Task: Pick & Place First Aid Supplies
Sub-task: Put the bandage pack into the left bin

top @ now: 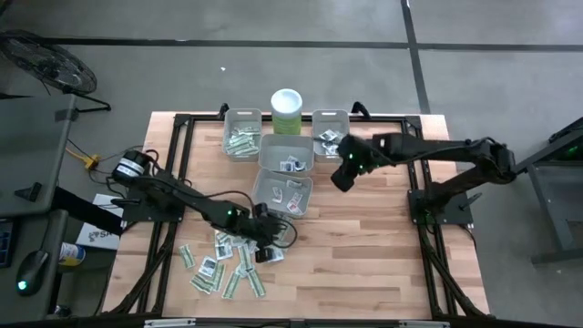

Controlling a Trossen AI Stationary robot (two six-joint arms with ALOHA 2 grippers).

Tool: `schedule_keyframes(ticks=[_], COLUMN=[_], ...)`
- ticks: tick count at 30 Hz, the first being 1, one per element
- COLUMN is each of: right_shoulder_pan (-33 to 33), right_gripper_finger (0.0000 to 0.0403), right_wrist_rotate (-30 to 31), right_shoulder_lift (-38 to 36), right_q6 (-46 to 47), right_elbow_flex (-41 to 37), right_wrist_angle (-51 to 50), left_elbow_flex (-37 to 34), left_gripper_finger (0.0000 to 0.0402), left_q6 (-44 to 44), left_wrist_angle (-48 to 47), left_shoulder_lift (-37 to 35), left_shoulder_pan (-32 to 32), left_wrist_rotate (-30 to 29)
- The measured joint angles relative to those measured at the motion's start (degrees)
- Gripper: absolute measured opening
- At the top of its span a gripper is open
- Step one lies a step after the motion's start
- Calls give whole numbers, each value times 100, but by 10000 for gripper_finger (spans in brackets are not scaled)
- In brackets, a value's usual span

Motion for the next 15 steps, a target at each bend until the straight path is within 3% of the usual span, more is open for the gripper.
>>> schedule_keyframes(ticks=[15], right_shoulder_pan=[1545], right_gripper_finger=[101], right_wrist_rotate=[485], right_shoulder_lift=[2], right_q6=[2060], right_elbow_flex=[-491], right_wrist_angle=[49], left_elbow_flex=[-2], left_gripper_finger=[71], left_q6=[-212], left_wrist_angle=[204], left_shoulder_lift=[348], left_shoulder_pan=[2], left_wrist_rotate=[-610])
